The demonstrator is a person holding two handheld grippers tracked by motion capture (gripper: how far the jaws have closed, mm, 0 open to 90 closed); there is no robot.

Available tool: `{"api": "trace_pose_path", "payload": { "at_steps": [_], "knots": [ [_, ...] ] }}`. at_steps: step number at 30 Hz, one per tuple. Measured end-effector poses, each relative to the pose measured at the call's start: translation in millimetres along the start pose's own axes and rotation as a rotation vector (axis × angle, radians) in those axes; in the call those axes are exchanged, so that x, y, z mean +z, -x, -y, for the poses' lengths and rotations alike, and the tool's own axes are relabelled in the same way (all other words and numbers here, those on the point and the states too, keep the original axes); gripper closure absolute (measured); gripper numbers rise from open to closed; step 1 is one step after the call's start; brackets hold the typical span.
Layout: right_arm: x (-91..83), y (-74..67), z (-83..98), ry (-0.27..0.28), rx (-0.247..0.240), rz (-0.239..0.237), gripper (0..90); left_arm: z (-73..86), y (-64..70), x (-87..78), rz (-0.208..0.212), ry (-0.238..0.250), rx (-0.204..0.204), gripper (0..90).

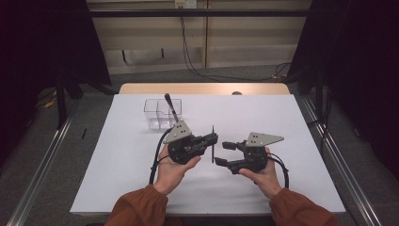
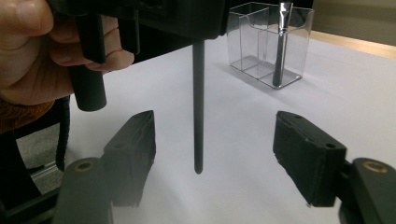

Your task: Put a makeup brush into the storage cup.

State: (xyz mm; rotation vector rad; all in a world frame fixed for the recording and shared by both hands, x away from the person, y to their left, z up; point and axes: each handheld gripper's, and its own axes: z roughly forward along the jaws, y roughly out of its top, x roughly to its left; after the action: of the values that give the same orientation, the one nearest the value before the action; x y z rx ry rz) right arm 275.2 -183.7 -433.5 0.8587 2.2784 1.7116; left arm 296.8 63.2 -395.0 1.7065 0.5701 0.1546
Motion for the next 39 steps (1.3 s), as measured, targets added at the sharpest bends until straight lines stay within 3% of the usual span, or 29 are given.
{"api": "trace_pose_path", "payload": {
  "at_steps": [11,14,23,27,29,34,39],
  "knots": [
    [-1.4,1.7,-0.3,-0.005,0.006,0.018,5.0,0.2,-5.3,-6.2,-0.018,0.006,-0.007,85.6],
    [-4.3,1.5,-1.6,0.004,-0.002,0.008,5.0,-0.6,-6.1,-8.8,-0.031,0.011,-0.007,85.7],
    [-10.0,1.3,-0.2,0.001,-0.057,0.101,4.8,-1.8,-11.9,-17.7,-0.049,0.017,-0.011,85.6],
    [-14.8,2.3,1.1,0.008,-0.056,0.111,2.2,-2.7,-14.5,-21.0,-0.057,0.02,-0.015,85.7],
    [-18.0,2.4,3.4,0.016,-0.06,0.158,0.0,-3.2,-15.6,-23.2,-0.069,0.021,-0.015,85.6],
    [-27.3,3.4,8.9,0.027,-0.06,0.195,0.0,-3.6,-18.1,-26.7,-0.07,0.016,-0.01,85.6],
    [-39.8,5.1,15.4,0.039,-0.032,0.235,0.6,-4.7,-21.7,-30.6,-0.092,0.016,-0.01,85.6]
  ]
}}
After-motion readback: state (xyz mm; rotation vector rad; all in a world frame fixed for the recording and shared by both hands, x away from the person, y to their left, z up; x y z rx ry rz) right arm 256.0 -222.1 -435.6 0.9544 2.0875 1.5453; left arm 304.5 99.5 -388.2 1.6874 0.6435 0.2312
